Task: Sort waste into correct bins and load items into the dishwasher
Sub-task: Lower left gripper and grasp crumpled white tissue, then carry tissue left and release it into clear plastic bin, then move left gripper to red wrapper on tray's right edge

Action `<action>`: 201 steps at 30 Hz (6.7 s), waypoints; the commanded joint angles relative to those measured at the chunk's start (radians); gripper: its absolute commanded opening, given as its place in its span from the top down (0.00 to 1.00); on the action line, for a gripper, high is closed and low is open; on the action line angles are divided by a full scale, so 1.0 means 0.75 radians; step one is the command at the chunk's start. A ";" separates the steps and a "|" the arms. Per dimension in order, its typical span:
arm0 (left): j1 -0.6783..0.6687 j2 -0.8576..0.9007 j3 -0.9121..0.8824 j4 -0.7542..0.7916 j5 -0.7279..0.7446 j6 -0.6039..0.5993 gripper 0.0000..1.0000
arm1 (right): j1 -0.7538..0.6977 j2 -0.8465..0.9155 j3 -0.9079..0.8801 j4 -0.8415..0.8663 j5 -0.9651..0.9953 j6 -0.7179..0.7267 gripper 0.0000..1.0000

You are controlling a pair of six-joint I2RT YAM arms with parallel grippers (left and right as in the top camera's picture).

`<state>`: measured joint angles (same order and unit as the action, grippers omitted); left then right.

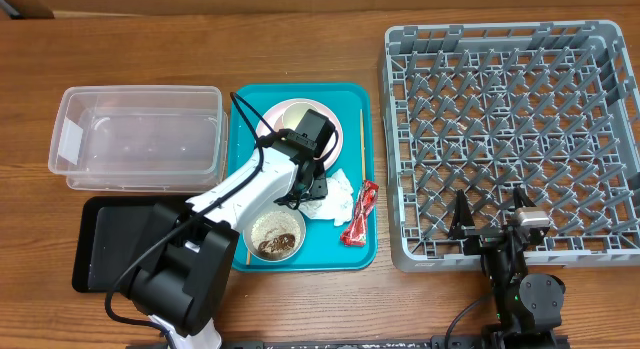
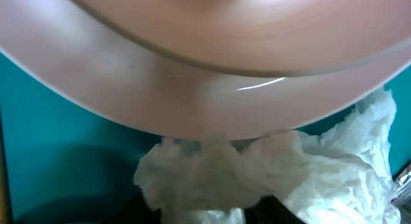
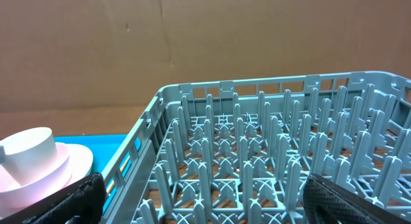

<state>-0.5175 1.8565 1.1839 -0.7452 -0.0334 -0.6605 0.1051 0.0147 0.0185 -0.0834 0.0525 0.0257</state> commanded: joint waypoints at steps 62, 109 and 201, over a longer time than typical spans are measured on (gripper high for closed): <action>0.937 -0.068 0.841 -0.798 -0.024 0.187 0.96 | -0.003 -0.014 -0.014 0.005 -0.002 -0.003 0.00; 0.933 0.361 0.823 -0.741 -0.103 0.189 0.93 | -0.003 -0.014 -0.014 0.005 -0.002 -0.003 0.00; -0.193 0.334 1.339 -1.197 0.507 0.521 0.00 | -0.003 -0.014 -0.014 0.005 -0.002 -0.003 0.00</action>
<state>-0.6441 2.1254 2.1777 -1.6463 0.3511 -0.2443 0.1051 0.0147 0.0185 -0.0834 0.0521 0.0254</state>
